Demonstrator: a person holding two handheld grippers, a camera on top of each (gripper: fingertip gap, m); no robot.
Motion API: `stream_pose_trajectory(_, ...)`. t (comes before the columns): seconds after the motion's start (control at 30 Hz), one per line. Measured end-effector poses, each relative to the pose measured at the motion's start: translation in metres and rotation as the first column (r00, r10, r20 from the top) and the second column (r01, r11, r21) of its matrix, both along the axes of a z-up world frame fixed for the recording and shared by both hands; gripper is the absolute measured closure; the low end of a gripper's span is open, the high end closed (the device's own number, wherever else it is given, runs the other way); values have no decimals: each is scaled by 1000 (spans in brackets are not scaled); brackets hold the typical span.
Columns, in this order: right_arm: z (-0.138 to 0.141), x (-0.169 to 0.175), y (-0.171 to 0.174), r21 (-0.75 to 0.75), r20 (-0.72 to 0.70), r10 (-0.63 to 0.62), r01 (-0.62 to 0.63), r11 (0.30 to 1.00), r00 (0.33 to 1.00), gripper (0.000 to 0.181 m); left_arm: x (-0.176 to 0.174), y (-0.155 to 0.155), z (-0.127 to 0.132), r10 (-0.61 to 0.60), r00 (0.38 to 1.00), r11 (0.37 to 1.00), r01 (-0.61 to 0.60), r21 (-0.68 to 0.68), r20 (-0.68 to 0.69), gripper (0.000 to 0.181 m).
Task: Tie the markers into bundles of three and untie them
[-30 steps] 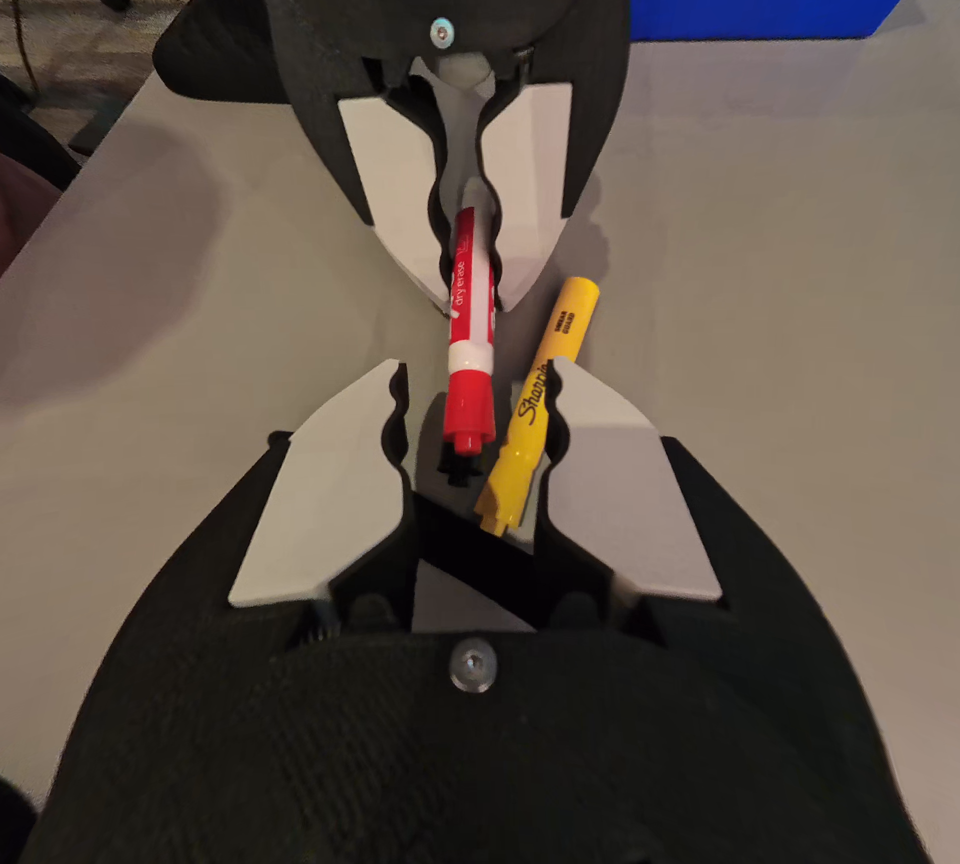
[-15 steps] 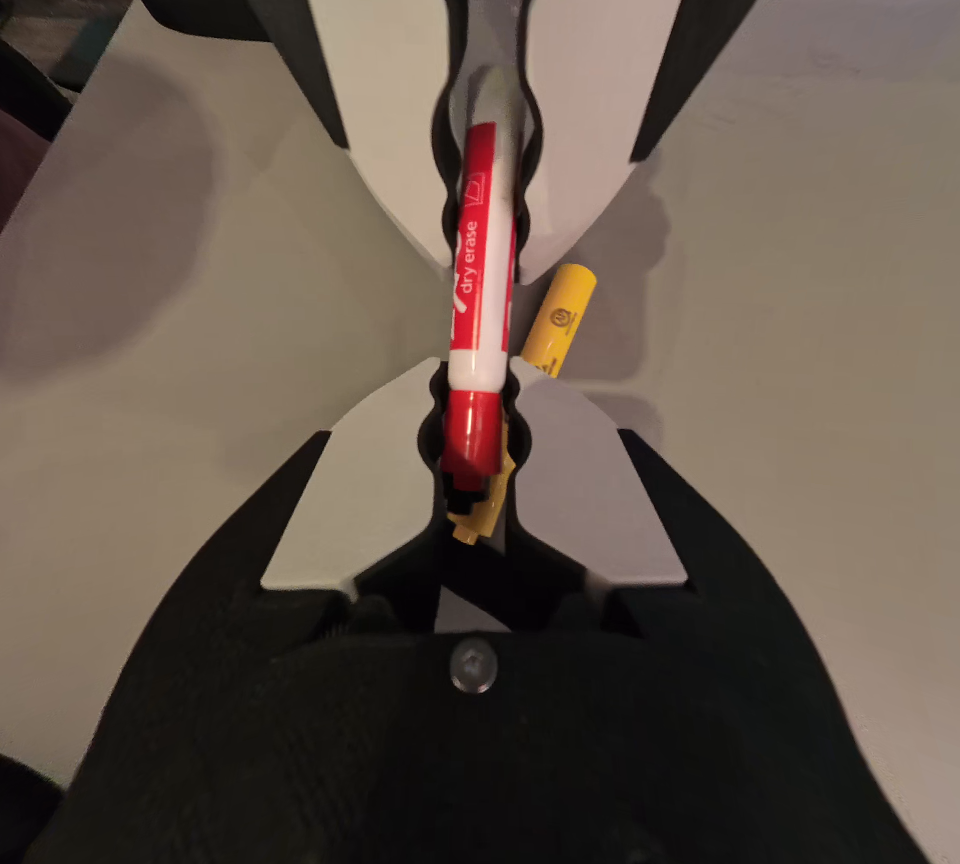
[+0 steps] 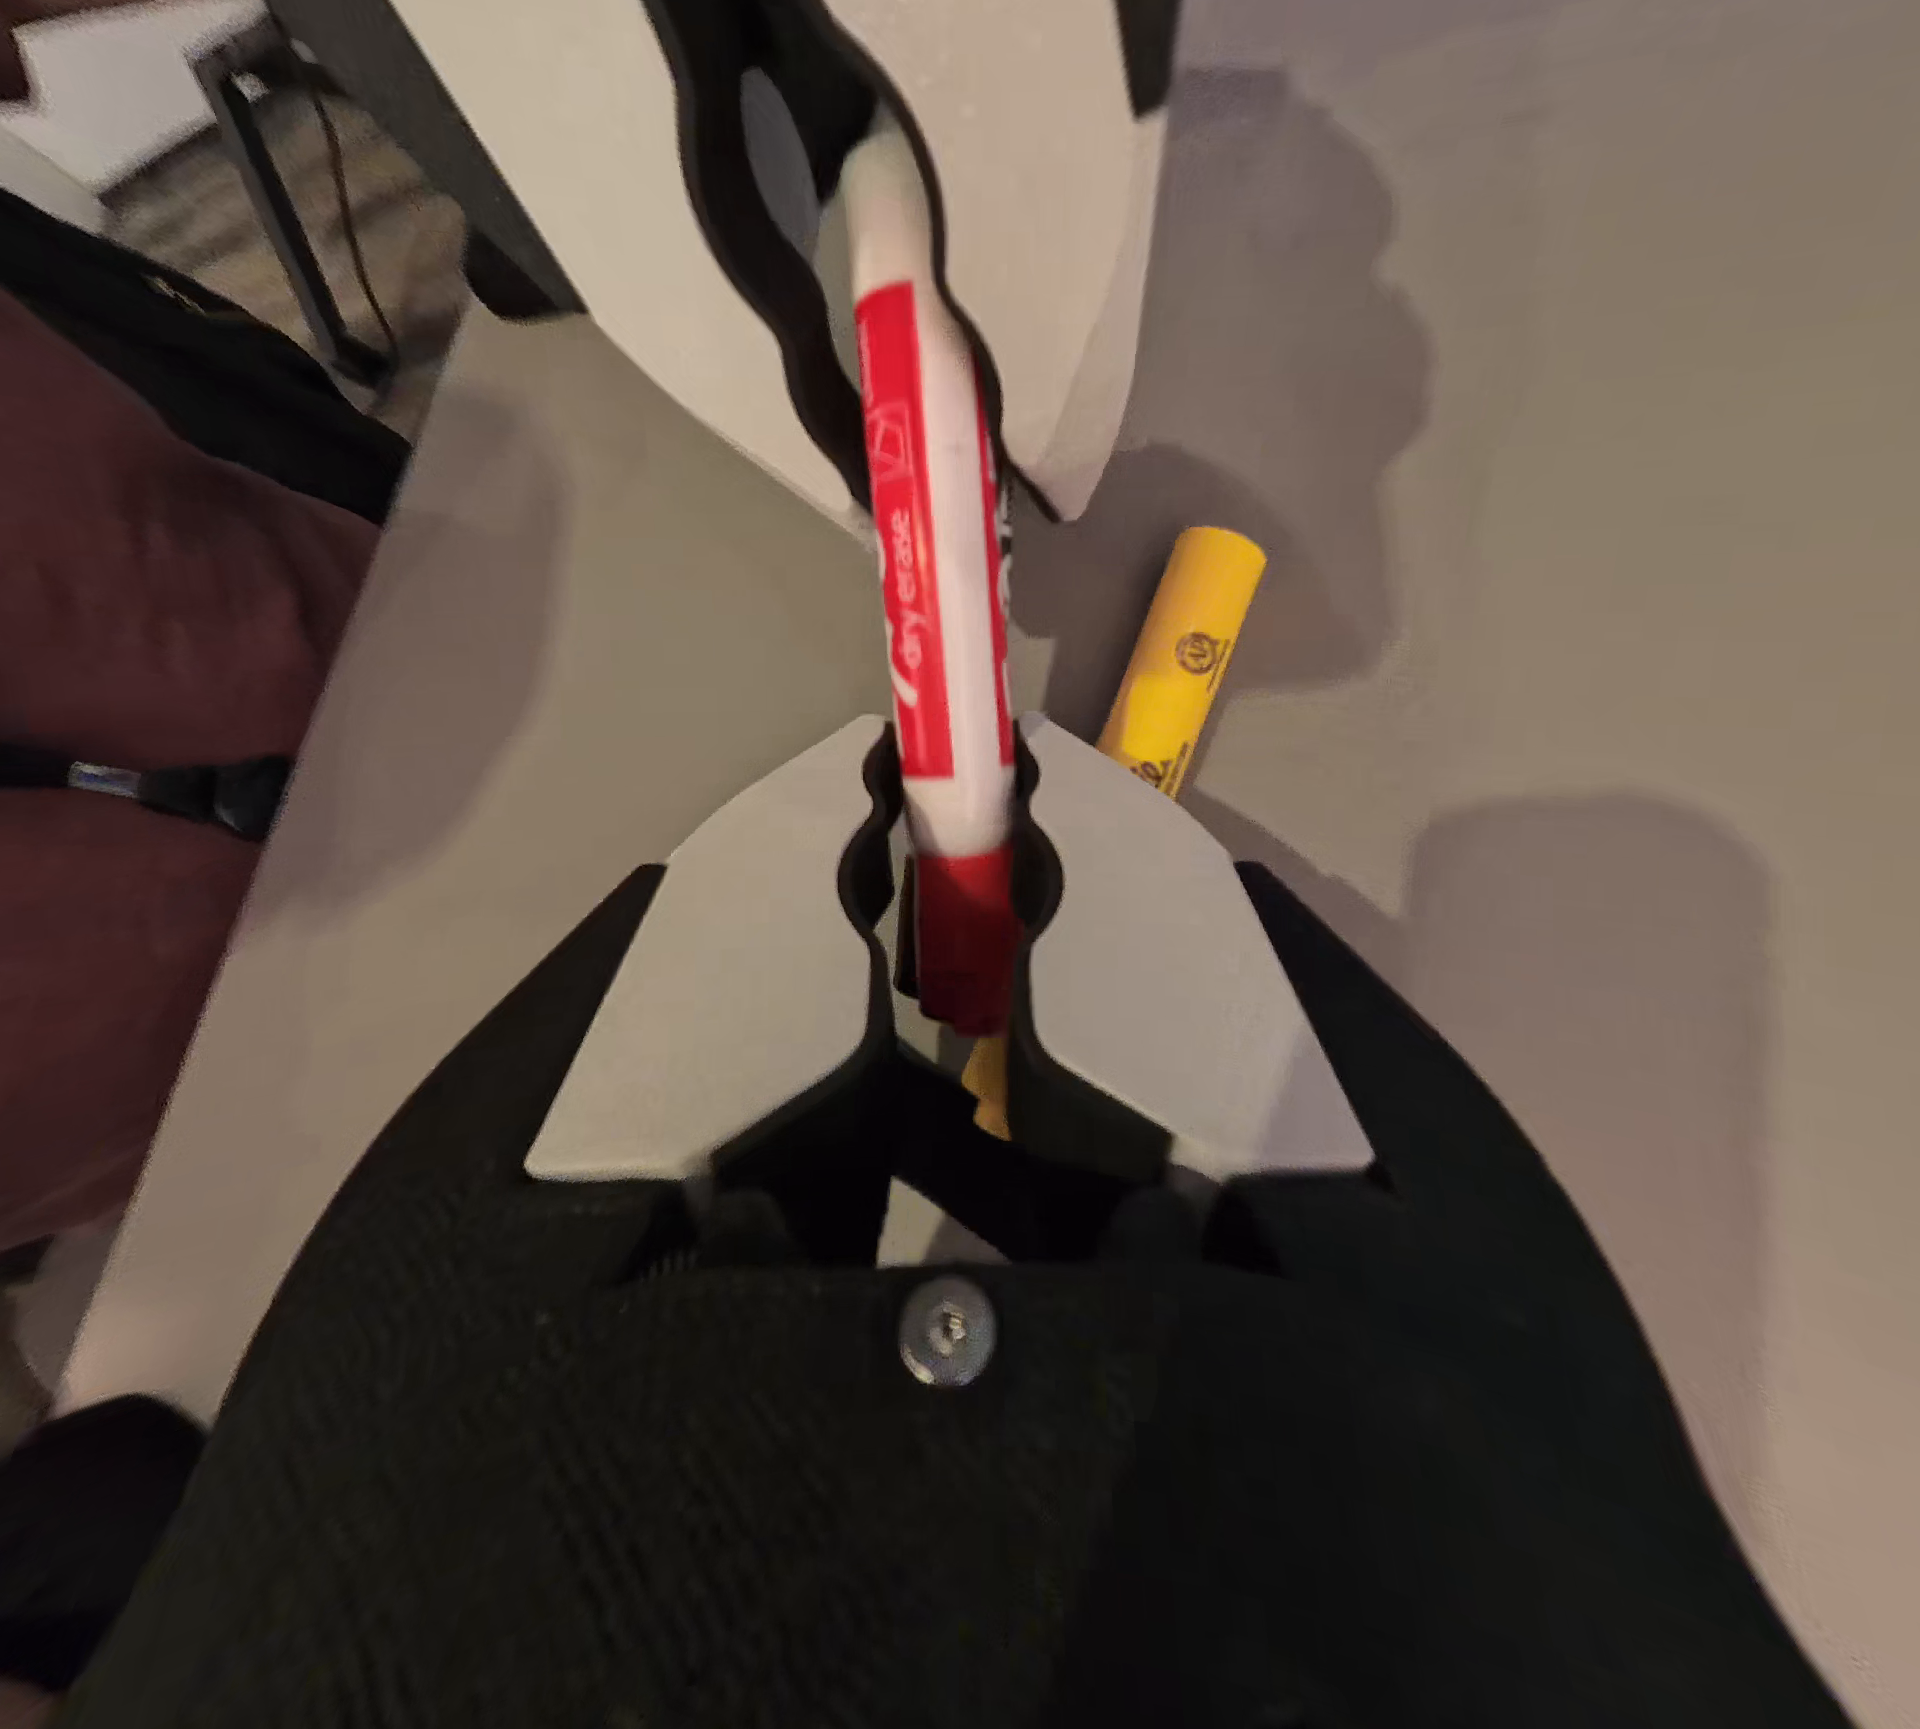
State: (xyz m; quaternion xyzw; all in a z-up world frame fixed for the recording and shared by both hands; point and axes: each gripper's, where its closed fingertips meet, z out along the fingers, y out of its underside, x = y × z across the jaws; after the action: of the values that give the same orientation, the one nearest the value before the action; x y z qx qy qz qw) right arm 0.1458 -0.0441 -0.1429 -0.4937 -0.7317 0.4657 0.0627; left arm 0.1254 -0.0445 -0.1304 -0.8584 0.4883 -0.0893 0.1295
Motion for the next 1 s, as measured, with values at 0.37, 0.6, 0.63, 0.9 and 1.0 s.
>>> stream_pose_trajectory(0.37, -3, -2, 7, -176, 97, -44, 60, 983, 994, 162, -30, 12, -3, 11, 996, 958, 13, 286, -85, 146)
stream_pose_trajectory(0.6, -6, -2, 13, 3, 166, -80, 81, 997, 983, 162, -25, 10, -10, 19, 1000, 964, -21, 267, 11, 143)
stream_pose_trajectory(0.63, -7, -2, 15, 42, 185, -90, 84, 996, 979, 162, -25, 8, -11, 15, 1000, 964, -17, 265, 10, 143)
stream_pose_trajectory(0.9, -14, -5, 18, 291, 273, -107, 24, 957, 956, 162, -26, 9, -35, 17, 1000, 974, -12, 226, -23, 160)
stream_pose_trajectory(1.0, -18, -4, 19, 297, 327, -87, -15, 955, 941, 163, -25, 9, -39, 18, 1000, 977, -17, 215, -5, 161)
